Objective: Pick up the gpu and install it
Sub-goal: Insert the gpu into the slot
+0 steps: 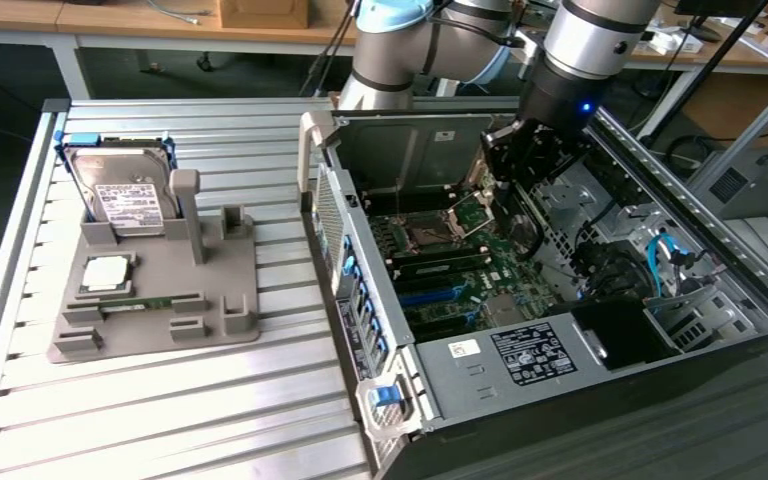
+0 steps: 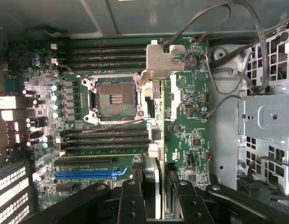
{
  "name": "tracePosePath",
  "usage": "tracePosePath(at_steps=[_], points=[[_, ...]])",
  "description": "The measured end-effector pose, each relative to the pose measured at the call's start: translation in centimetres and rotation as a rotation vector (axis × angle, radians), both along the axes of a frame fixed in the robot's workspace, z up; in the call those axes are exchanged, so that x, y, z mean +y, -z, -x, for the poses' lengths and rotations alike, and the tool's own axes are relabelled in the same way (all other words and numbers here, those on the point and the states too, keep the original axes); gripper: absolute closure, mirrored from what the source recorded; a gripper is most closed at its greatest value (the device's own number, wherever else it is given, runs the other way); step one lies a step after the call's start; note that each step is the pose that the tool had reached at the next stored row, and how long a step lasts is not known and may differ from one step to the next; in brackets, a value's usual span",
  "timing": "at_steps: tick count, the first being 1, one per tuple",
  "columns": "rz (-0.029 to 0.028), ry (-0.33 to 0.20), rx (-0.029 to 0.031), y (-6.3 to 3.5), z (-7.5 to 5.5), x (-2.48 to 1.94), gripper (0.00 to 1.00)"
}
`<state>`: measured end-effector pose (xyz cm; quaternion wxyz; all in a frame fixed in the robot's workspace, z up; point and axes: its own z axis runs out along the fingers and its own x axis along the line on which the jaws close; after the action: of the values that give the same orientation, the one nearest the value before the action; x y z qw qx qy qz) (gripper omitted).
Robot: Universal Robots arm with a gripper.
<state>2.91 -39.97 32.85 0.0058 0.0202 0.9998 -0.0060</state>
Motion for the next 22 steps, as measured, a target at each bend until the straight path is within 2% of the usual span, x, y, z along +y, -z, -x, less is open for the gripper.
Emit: tracePosePath(at_steps=[11,22], points=[[0.0,-0.067,0.0,0.0,0.0,0.0,0.7],[0.0,-0.162,0.0,0.03,0.0,0.0,0.7]])
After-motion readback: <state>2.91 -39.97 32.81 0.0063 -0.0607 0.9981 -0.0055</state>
